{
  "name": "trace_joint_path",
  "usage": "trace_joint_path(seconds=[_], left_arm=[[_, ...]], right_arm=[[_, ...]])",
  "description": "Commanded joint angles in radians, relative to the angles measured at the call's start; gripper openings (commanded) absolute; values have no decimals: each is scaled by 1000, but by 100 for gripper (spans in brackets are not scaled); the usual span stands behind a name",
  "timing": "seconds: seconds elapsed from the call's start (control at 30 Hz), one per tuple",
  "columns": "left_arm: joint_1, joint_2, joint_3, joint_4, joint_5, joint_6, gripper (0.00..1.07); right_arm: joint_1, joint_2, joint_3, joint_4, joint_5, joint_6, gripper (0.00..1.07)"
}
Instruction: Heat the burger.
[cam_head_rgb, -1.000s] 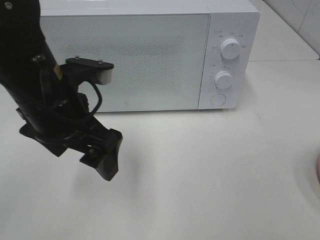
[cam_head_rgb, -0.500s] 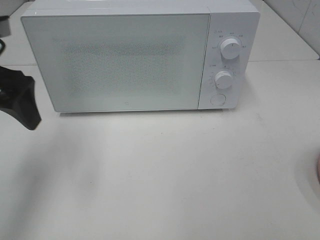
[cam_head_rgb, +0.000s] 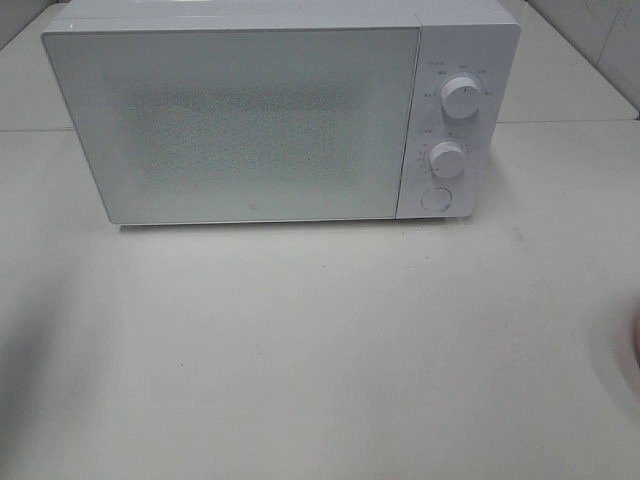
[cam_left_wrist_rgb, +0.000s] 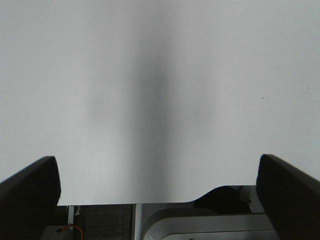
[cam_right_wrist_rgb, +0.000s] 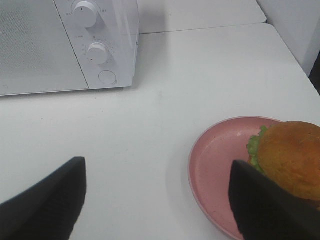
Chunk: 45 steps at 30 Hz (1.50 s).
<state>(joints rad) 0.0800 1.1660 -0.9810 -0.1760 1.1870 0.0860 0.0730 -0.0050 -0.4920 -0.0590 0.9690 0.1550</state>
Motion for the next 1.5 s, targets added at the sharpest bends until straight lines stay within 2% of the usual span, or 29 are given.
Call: trace_joint_path(seconds=[0.03,0.23,0.3,0.4,0.47,0.5,0.67,0.87,0.93,1.5], left_arm=[[3,-125,98,-3,-36,-3,100],[3,-234,176,4,-56,-3,100],[3,-349,250,11,-65,-3,100],[3,-377,268,14,-72,-3,100],[3,-486,341,15,-86,-3,100],[3,-486,341,15,-86,-3,100],[3,-629,454,27,-104,-3,100],[3,-723,463,30,-115,-7,100],[3,-811,463,30,-115,-7,100],[3,-1183,463,35,-116,-4,100]], right_arm=[[-8,-25,0,5,-9,-12,76],[-8,-25,0,5,-9,-12,76],[-8,-25,0,5,-9,-12,76],[-8,-25,0,5,-9,-12,76],[-8,-25,0,5,-9,-12,76],[-8,-25,0,5,-9,-12,76],[-8,-25,0,5,-9,-12,76],[-8,-25,0,5,-9,-12,76],[-8,-25,0,5,-9,-12,76],[-8,-25,0,5,-9,-12,76]])
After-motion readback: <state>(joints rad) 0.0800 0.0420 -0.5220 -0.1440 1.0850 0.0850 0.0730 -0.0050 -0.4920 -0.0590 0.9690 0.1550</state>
